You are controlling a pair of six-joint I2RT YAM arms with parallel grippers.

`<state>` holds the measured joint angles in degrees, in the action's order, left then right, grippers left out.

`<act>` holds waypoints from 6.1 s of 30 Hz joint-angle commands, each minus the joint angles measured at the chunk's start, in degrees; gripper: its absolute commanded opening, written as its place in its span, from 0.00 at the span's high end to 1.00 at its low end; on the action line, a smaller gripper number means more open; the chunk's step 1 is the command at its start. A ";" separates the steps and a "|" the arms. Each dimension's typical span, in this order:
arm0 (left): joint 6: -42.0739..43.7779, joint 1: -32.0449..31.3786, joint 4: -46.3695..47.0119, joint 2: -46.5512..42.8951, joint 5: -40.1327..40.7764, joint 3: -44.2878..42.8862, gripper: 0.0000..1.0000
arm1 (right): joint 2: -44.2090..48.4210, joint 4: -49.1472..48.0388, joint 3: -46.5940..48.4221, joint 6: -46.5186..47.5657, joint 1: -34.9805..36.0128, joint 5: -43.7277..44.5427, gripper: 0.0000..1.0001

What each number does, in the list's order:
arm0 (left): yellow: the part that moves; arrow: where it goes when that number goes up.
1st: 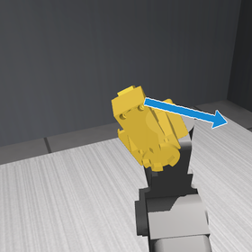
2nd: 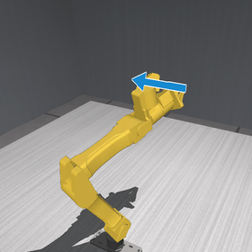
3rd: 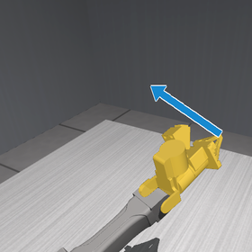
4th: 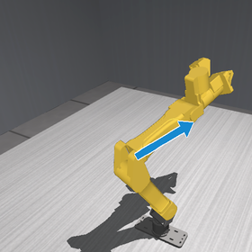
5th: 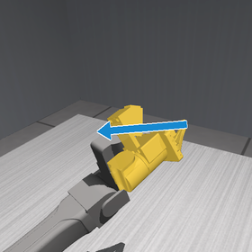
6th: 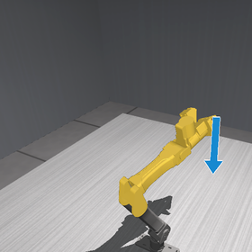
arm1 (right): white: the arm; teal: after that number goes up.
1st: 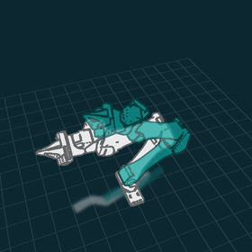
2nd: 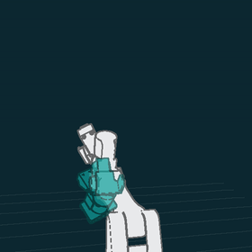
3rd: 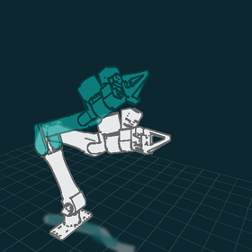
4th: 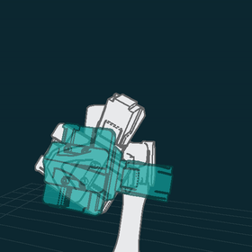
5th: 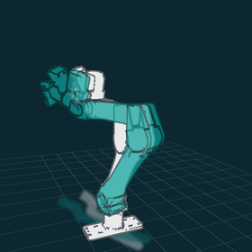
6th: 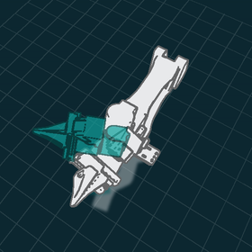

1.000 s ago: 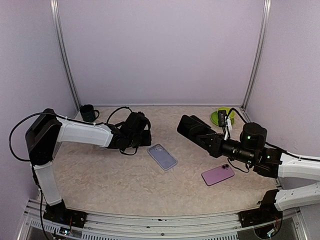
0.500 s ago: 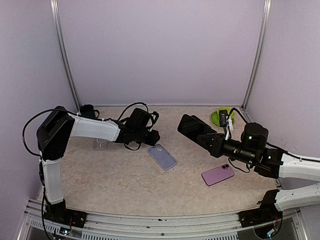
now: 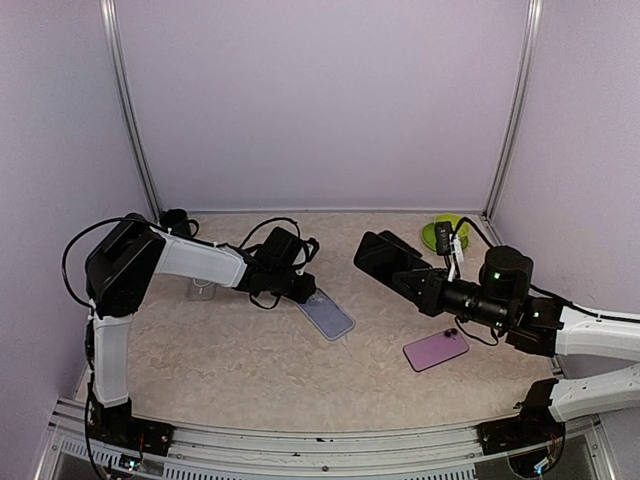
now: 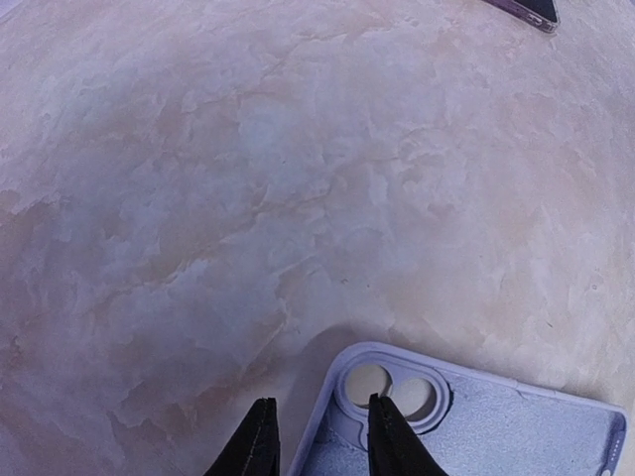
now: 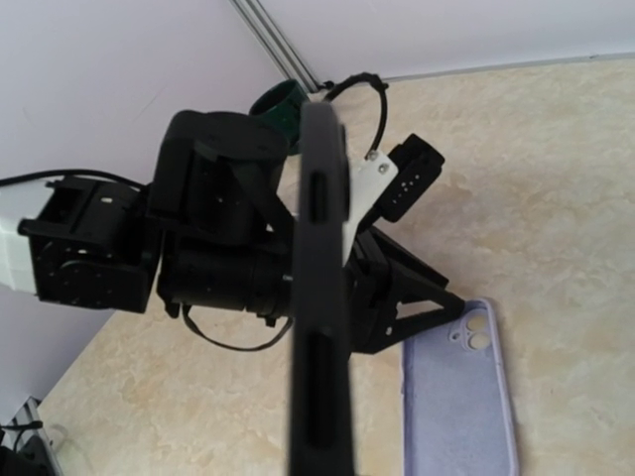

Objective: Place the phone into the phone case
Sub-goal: Adjust the phone case at the center of the board, then install the phone on the phone case.

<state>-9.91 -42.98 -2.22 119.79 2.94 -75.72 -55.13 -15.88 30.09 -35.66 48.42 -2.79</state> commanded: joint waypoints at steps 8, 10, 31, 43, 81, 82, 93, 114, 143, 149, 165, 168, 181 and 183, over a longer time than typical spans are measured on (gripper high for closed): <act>1.73 1.54 -0.68 2.50 0.53 -2.09 0.70 | -1.06 -2.90 1.98 -0.19 -0.70 -0.71 1.00; 1.69 1.63 -0.60 2.70 0.23 -1.87 0.71 | -1.41 -3.08 1.99 -0.27 -0.70 -0.87 1.00; 0.35 1.67 -0.84 2.20 -2.09 -0.15 0.82 | -0.43 -3.24 0.41 -0.79 -0.70 -0.43 1.00; 0.01 1.67 -0.81 0.42 -3.35 2.41 0.81 | -0.50 -3.71 0.17 -0.98 -0.70 -0.64 1.00; -29.20 -9.22 -5.17 -12.83 13.16 17.30 0.95 | -15.74 0.87 6.45 -3.82 -0.86 -4.09 1.00; -29.72 -9.95 -5.21 -12.90 13.46 17.43 0.96 | -16.70 1.80 7.19 -4.03 -0.94 -4.55 1.00; -34.67 -11.86 -4.44 -13.92 15.45 20.53 0.92 | -30.07 6.92 14.53 -7.73 -2.54 -16.99 1.00; -34.13 -11.62 9.24 -23.90 13.18 29.04 0.70 | -40.08 11.15 23.22 -10.51 -2.56 -24.49 1.00; -40.67 -8.15 37.32 -24.08 4.08 45.60 0.63 | -46.97 11.99 27.26 -14.76 -2.71 -28.91 1.00; -41.35 -8.75 38.83 -21.86 3.81 45.74 0.62 | -48.99 11.44 27.25 -17.70 -4.04 -32.48 1.00; -41.77 -9.23 40.40 -20.15 3.91 45.95 0.63 | -54.58 8.21 26.60 -22.25 -6.31 -40.36 1.00; -41.85 -9.33 40.99 -19.78 3.64 45.88 0.63 | -55.74 8.11 26.52 -22.77 -6.87 -41.59 1.00; -42.11 -10.00 43.20 -18.13 3.33 45.90 0.63 | -60.25 7.78 27.45 -24.37 -8.66 -48.25 1.00; -42.02 -10.18 43.79 -17.94 3.46 45.93 0.63 | -60.88 8.17 27.80 -24.43 -8.62 -48.67 1.00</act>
<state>-52.07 -52.51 39.05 100.90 6.59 -30.20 -113.16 -11.86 57.45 -59.46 39.46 -50.50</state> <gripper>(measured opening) 0.374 0.055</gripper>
